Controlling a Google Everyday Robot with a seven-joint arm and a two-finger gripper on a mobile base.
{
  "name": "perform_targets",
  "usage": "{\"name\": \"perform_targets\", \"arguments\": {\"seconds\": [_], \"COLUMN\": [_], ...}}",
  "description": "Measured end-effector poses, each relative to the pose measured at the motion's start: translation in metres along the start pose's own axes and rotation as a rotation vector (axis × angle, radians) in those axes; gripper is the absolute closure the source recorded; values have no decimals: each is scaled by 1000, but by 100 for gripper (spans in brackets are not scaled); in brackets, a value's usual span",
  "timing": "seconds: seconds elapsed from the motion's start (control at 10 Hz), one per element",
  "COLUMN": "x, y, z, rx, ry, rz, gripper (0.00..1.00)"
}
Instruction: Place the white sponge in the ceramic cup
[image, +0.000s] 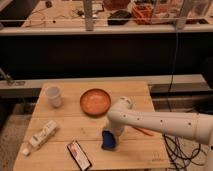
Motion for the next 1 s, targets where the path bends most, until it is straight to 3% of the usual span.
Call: {"name": "perform_targets", "arguments": {"seconds": [0.2, 0.5, 1.0], "x": [0, 6, 13], "y": [0, -1, -9], "z": [0, 0, -16], "rx": [-2, -2, -13], "ry": [-2, 2, 10], "rz": [2, -1, -10], "gripper": [75, 99, 99]}}
